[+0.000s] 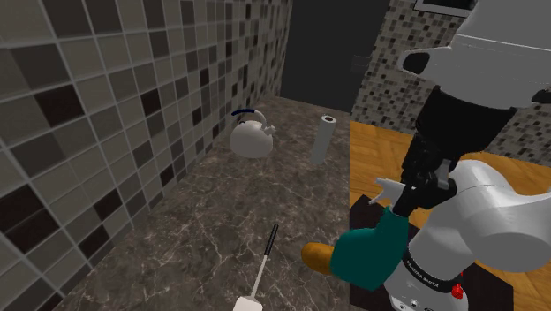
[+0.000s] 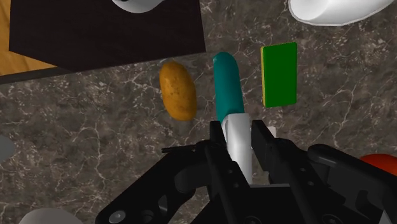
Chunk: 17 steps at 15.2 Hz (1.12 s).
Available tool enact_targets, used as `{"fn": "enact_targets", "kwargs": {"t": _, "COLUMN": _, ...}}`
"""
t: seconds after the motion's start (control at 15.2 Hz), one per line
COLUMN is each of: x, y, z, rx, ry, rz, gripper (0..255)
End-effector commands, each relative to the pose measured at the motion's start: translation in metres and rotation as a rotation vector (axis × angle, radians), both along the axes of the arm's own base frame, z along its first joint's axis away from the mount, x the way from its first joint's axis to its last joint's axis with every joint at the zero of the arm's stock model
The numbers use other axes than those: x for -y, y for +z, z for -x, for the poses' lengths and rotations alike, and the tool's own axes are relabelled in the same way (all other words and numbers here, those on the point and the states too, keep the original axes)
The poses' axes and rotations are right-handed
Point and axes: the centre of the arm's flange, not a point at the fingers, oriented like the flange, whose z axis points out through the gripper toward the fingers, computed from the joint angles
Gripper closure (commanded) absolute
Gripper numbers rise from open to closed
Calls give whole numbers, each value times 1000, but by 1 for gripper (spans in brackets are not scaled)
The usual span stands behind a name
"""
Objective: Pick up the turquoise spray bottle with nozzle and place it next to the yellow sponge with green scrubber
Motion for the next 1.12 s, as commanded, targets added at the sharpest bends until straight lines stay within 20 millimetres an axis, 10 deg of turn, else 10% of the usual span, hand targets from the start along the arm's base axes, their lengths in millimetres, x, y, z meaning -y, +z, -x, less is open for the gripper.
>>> {"fn": "enact_targets", "kwargs": {"t": 0.0, "x": 0, "y": -12, "z": 0, "rx": 0, "ry": 0, "rz": 0, "gripper": 255}}
{"fn": "enact_targets", "kwargs": {"t": 1.06, "x": 0, "y": -97, "z": 0, "rx": 0, "ry": 0, "rz": 0, "gripper": 255}}
